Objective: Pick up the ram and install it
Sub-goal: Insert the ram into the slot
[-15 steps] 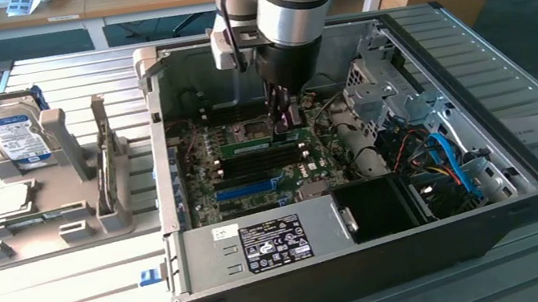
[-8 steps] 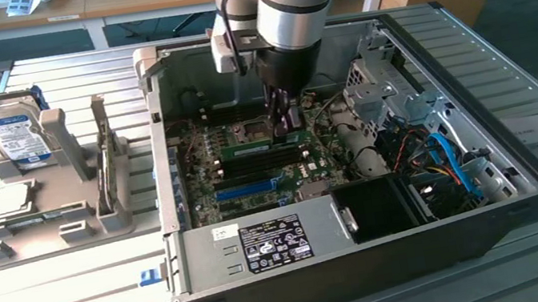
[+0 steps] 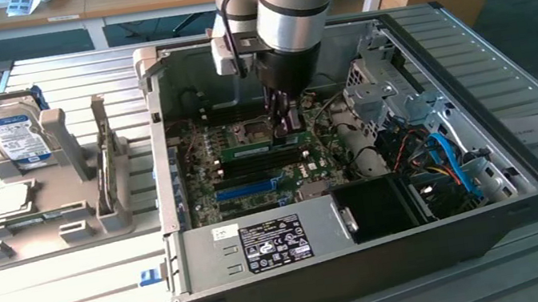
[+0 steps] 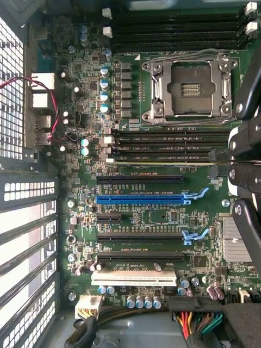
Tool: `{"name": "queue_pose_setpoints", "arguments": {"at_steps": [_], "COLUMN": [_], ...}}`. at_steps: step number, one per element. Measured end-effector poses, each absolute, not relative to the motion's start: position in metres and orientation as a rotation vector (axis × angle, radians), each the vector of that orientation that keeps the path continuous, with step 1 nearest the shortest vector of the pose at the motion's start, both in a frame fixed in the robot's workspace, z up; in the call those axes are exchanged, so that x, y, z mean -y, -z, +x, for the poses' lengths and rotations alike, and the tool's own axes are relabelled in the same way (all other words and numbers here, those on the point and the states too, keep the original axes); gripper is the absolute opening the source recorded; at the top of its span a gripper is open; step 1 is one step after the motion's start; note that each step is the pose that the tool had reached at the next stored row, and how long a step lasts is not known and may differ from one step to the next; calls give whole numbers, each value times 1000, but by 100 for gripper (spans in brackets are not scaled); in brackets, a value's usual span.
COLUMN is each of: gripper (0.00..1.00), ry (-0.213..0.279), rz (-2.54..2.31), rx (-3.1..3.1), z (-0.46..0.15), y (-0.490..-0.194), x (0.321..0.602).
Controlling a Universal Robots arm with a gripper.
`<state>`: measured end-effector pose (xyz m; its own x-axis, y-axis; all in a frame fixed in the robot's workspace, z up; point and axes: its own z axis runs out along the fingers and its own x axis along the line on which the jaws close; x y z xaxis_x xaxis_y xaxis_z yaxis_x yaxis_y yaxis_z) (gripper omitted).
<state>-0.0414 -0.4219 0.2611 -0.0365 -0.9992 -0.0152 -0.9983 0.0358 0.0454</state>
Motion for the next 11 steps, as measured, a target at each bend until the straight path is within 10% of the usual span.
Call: {"name": "queue_pose_setpoints", "arguments": {"at_steps": [11], "gripper": [12], "ry": [68], "rz": [2166], "rx": [2246], "z": [-35], "y": [-260], "x": [422]}}
